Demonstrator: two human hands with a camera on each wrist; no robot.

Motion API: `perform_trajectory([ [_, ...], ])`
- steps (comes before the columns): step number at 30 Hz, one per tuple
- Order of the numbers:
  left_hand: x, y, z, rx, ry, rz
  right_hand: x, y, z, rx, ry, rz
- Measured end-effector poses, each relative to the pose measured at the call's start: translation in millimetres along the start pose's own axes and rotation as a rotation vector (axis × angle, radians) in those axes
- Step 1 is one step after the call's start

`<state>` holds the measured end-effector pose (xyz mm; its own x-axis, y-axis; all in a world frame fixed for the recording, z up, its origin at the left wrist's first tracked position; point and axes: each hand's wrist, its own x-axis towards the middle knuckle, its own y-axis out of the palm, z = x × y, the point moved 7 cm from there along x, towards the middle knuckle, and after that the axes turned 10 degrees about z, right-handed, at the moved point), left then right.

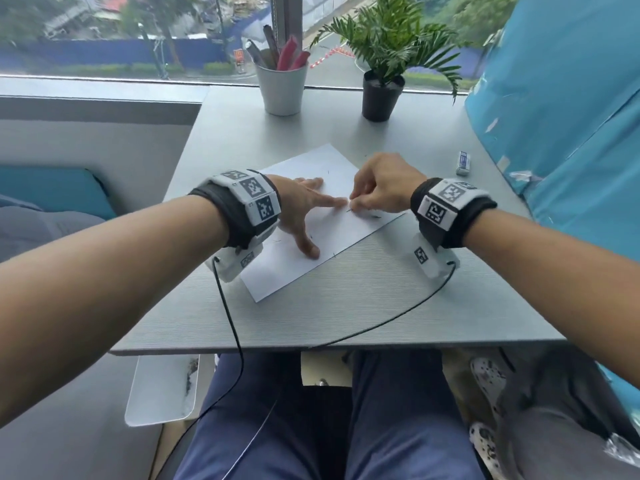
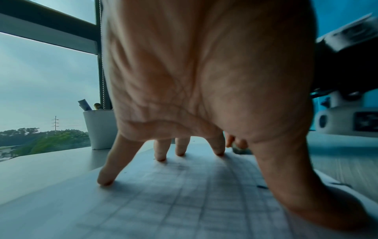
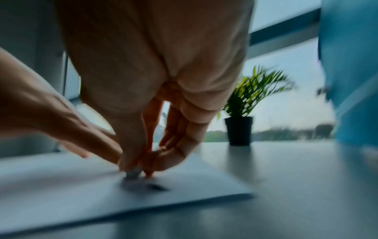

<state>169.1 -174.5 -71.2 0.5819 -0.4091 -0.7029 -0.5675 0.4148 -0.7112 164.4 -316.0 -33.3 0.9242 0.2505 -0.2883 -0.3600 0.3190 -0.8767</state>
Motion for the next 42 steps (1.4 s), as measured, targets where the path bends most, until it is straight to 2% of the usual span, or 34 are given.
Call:
perform_trajectory([
  [2,-1.8,-1.9,-2.1,0.026,-0.014,-0.003,-1.7,-1.5,-1.7,-0.004,-0.002,-0.051],
  [5,-4.4,-2.6,-2.5,0.043,-0.02,0.0,-14.8,25.6,24.1,-0.044,-0.121,0.081],
  [7,-3.5,-2.4,-3.2,0.051,-0.024,0.008,-13.7,22.1,17.0,-0.038,-0.096,0.114],
  [10,-2.3,-2.5,-6.1,0.049,-0.034,0.012,-5.6,-3.5,-8.0,-0.024,0.008,-0.011],
  [12,-3.6,-3.5,-5.8,0.058,-0.047,0.014,-9.7,4.4,0.7,-0.008,-0.022,-0.029],
  [15,-4.2,-4.8,-5.1,0.067,-0.05,0.015,-22.5,33.6,28.4,-0.005,-0.134,0.095],
  [16,-4.1,-4.8,-4.6,0.069,-0.05,0.018,-20.7,31.4,26.4,-0.012,-0.13,0.111],
  [19,-3.0,-3.1,-5.9,0.064,-0.051,0.025,-4.1,-1.0,-2.9,-0.011,-0.006,-0.013],
  [21,-3.3,-2.7,-6.5,0.061,-0.051,0.021,-2.0,-2.6,-5.3,-0.02,0.023,-0.057],
  [24,-3.9,-2.4,-4.4,0.066,-0.047,0.02,-17.6,31.7,30.6,-0.026,-0.104,0.079],
  [26,-2.8,-2.3,-2.6,0.07,-0.048,0.029,-19.4,36.2,34.8,-0.028,-0.128,0.141],
  [29,-0.6,-1.9,-4.1,0.066,-0.057,0.03,-1.9,1.7,4.9,-0.022,-0.002,0.006],
  [31,-1.6,-2.0,-5.0,0.064,-0.06,0.026,0.0,-2.4,3.7,-0.063,0.02,-0.046],
  [34,-1.0,-2.1,-5.4,0.06,-0.041,0.016,-16.8,31.9,35.8,-0.054,-0.093,0.083],
  [36,-0.1,-1.5,-3.2,0.066,-0.037,0.02,-20.3,38.2,39.3,-0.044,-0.135,0.153],
  [40,1.4,-1.4,-4.4,0.054,-0.066,0.022,2.6,-2.3,0.5,-0.043,0.005,-0.03],
  [42,0.3,-2.5,-5.0,0.06,-0.074,0.022,-0.9,5.9,10.1,-0.037,-0.008,-0.033],
])
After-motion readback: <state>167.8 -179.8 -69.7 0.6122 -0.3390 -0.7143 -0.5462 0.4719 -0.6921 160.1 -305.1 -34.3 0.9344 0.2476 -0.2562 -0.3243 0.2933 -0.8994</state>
